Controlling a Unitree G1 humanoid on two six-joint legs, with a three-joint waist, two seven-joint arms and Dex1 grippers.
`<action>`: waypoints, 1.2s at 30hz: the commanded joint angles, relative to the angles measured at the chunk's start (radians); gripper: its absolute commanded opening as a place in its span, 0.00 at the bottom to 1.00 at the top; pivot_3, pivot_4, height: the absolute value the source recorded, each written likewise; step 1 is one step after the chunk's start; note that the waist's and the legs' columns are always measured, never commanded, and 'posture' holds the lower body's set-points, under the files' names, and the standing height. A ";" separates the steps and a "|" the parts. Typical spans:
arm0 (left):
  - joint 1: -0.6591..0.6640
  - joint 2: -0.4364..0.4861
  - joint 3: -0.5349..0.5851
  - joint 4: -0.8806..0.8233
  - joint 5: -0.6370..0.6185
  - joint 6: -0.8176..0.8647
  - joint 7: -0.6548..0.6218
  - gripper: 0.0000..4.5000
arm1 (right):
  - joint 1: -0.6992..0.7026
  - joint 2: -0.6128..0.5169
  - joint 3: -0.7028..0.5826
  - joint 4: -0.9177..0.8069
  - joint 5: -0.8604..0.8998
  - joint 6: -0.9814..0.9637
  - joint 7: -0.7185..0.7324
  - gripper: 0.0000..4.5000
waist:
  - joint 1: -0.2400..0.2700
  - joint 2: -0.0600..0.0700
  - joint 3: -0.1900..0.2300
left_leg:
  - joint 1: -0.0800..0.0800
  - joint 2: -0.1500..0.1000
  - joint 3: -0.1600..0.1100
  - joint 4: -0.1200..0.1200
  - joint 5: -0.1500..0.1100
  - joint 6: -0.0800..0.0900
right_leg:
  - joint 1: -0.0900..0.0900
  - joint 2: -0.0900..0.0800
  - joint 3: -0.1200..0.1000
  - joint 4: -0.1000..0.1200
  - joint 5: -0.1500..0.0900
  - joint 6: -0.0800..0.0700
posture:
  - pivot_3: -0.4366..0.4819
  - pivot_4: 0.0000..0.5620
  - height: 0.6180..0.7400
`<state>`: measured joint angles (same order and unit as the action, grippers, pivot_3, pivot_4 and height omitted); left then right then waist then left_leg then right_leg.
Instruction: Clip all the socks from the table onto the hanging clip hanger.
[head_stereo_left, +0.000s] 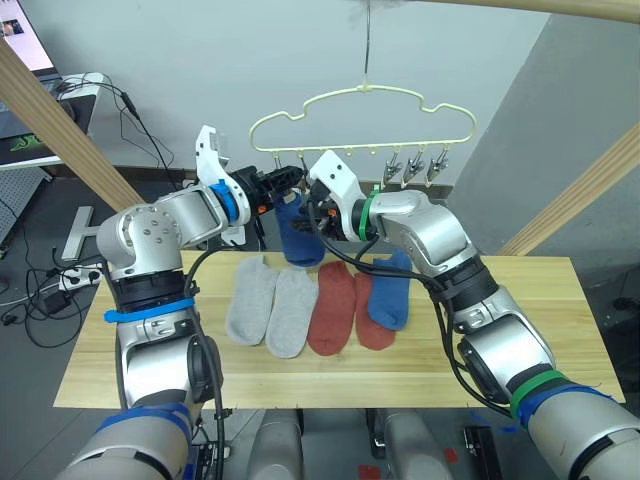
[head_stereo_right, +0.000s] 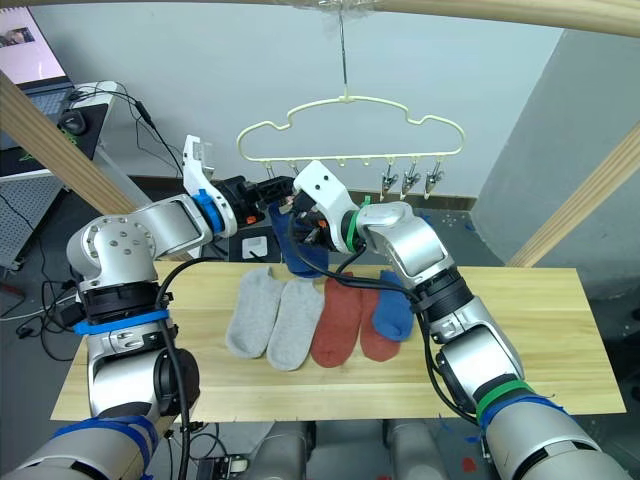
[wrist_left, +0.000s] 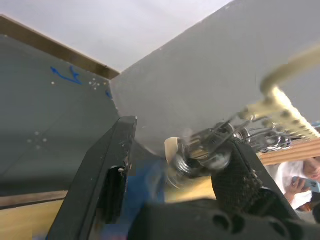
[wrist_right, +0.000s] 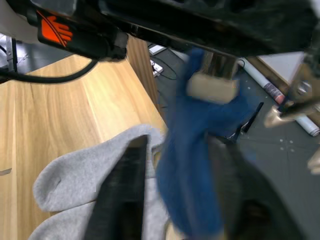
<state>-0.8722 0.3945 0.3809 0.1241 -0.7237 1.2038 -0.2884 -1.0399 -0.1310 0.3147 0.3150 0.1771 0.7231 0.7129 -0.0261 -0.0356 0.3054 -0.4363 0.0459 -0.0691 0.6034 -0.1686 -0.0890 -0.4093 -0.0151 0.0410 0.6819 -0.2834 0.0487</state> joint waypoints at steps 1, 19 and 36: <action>0.046 0.064 -0.062 -0.087 0.027 -0.057 -0.071 0.57 | 0.019 0.005 -0.014 -0.070 -0.002 0.000 -0.011 0.72 | 0.002 0.000 0.000 | 0.000 0.000 0.000 0.000 0.000 0.000 | 0.000 0.000 0.000 0.000 0.000 0.000 | 0.60 0.47 1.00; 0.386 0.108 -0.224 -0.403 0.262 -0.625 -0.217 0.57 | 0.396 -0.219 -0.148 -0.798 0.136 0.326 -0.063 0.72 | 0.036 0.000 0.000 | -0.001 -0.001 0.000 -0.004 0.000 -0.001 | -0.001 -0.001 0.000 -0.002 0.000 0.000 | 0.61 0.47 1.00; 0.427 -0.110 -0.399 -0.440 0.486 -0.747 0.010 0.57 | 0.426 -0.633 -0.595 -1.012 0.546 0.476 0.062 0.72 | 0.048 0.000 0.000 | 0.000 -0.001 0.001 0.001 0.000 0.000 | 0.001 0.000 0.001 -0.001 0.000 0.000 | 0.57 0.49 1.00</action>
<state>-0.4319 0.2940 -0.0032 -0.2984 -0.2709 0.4893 -0.3070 -0.5972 -0.7465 -0.2352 -0.6696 0.6802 1.1938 0.7698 0.0218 -0.0359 0.3053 -0.4367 0.0450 -0.0683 0.6045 -0.1683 -0.0888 -0.4084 -0.0153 0.0424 0.6804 -0.2836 0.0488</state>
